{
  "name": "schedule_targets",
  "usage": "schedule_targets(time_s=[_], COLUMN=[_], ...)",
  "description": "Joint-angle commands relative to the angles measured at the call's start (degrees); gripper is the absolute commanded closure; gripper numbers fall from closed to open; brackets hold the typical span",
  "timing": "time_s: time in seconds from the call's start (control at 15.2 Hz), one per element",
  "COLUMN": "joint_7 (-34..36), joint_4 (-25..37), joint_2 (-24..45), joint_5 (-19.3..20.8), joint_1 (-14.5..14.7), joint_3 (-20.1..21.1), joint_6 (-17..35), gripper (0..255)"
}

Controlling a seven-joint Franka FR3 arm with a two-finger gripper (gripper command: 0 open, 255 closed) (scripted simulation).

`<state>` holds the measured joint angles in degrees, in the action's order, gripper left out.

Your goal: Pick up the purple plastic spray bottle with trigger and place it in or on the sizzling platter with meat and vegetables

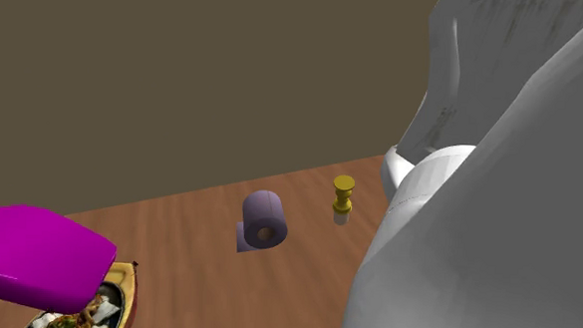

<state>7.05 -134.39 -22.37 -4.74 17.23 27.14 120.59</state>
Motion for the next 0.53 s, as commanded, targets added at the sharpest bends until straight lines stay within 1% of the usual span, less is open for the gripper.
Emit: schedule_targets(time_s=[0.0, 0.46], joint_7=[0.4, 1.4], joint_4=[-1.1, -4.8], joint_2=[0.5, 2.6], joint_5=[0.1, 0.6], joint_1=[0.0, -0.2], joint_3=[0.4, 1.5], joint_6=[1.6, 7.3], gripper=[255, 255])
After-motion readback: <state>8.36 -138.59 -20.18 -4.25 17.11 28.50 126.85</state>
